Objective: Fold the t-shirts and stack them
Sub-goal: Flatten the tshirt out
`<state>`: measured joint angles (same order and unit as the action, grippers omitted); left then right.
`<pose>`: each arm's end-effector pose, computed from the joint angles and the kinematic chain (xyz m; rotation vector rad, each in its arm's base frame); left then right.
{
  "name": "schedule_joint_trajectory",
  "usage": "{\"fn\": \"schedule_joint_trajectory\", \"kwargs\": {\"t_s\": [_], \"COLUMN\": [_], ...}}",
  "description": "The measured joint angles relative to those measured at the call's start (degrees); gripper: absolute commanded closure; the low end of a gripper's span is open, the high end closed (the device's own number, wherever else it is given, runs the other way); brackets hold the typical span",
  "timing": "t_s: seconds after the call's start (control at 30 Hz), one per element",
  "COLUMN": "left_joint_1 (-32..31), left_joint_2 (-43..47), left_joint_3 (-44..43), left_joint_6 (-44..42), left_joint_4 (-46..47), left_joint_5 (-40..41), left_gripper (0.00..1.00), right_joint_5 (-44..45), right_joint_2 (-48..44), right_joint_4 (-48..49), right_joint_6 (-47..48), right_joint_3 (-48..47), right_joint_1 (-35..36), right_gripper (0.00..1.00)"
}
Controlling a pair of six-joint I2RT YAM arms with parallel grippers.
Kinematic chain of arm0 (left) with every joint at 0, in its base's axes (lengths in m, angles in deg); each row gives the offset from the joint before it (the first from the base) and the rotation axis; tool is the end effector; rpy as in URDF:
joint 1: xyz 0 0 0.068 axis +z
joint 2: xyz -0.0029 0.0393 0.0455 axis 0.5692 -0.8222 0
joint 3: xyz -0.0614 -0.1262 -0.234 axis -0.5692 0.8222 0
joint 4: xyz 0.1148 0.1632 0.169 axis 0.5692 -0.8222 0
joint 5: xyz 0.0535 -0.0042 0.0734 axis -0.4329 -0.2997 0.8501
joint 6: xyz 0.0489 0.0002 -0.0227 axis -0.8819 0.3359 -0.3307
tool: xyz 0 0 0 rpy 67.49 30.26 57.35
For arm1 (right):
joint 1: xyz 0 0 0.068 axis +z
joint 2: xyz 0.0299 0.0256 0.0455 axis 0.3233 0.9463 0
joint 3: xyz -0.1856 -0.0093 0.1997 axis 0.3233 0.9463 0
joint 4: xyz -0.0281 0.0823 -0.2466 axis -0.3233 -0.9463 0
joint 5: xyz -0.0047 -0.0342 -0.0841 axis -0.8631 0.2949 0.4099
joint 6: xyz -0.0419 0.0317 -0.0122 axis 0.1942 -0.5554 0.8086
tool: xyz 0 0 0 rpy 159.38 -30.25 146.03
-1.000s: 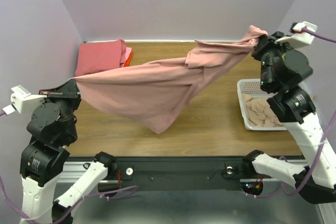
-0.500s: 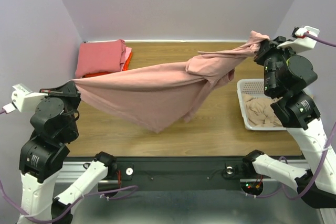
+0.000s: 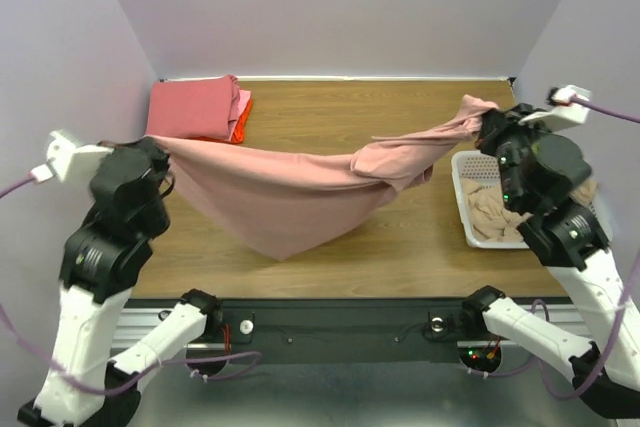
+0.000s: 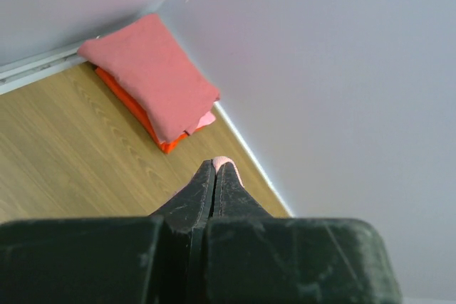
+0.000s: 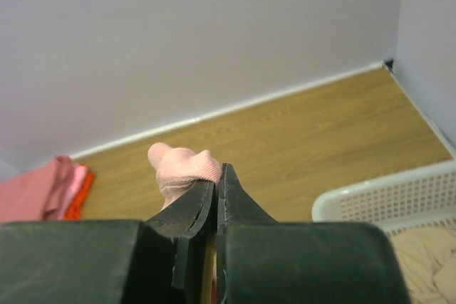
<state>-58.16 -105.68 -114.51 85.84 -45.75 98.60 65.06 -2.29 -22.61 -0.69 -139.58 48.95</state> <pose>0.0880 -0.0095 0.4814 -0.9908 1.3101 -0.3464 0.1281 0.0492 0.4763 0.3380 1.4643 0.1542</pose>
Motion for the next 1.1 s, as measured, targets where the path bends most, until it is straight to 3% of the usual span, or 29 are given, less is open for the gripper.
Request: {"fn": "schedule_joint_trajectory", "kwargs": {"t_s": [0.07,0.23,0.3,0.43,0.53,0.6,0.63,0.67,0.7,0.73,0.77,0.8,0.97,1.1], "left_joint_1": [1.33,13.68,17.66,20.50,20.57,20.52,20.52,20.52,20.52,20.48,20.44,20.33,19.37,17.81], "left_joint_2": [-5.33,-22.05,-32.61,-51.84,-60.98,-64.89,-65.77,-66.45,-66.55,-66.55,-66.42,-66.29,-63.95,-55.71], "left_joint_3": [0.68,2.29,2.27,-0.15,-3.50,-6.60,-7.87,-9.68,-10.95,-11.93,-13.33,-14.10,-13.77,-3.93], "left_joint_6": [-0.42,-4.20,-5.42,-8.46,-10.49,-11.85,-12.22,-13.31,-13.57,-13.84,-14.67,-15.39,-16.79,-16.11], "left_joint_4": [1.46,9.33,12.72,14.93,15.21,15.30,15.50,15.39,15.85,16.11,16.52,17.03,18.49,18.56], "left_joint_5": [-0.57,-10.10,-14.34,-20.65,-24.00,-25.75,-26.27,-26.93,-27.47,-27.71,-28.06,-28.24,-28.87,-28.65], "left_gripper": [1.00,1.00,1.00,1.00,0.98,0.79,0.72,0.58,0.49,0.20,0.02,0.02,0.02,0.02], "right_joint_5": [1.03,1.99,0.42,-5.01,-7.74,-8.87,-9.42,-9.73,-9.92,-10.12,-10.14,-10.45,-13.00,-18.80], "right_joint_2": [2.40,14.43,22.71,38.45,47.39,51.32,53.13,54.45,55.30,55.78,56.06,56.28,56.22,54.88], "right_joint_4": [-0.31,-0.57,-0.70,-0.90,-1.49,-2.23,-2.27,-2.51,-2.62,-2.54,-2.38,-2.51,-1.57,-1.29], "right_joint_6": [-0.96,-2.86,-3.61,-5.16,-5.97,-6.34,-6.58,-6.86,-7.19,-6.97,-6.99,-6.71,-5.09,-2.32], "right_joint_3": [1.70,4.02,4.33,3.52,2.08,0.24,-0.85,-2.36,-3.67,-4.83,-5.62,-7.06,-10.25,-9.09], "right_joint_1": [0.00,-0.13,-1.16,-6.01,-9.49,-11.74,-12.76,-13.92,-14.69,-15.26,-15.67,-16.17,-16.13,-15.26], "right_gripper": [1.00,1.00,1.00,0.97,0.92,0.79,0.79,0.66,0.55,0.37,0.28,0.04,0.00,0.00]}}
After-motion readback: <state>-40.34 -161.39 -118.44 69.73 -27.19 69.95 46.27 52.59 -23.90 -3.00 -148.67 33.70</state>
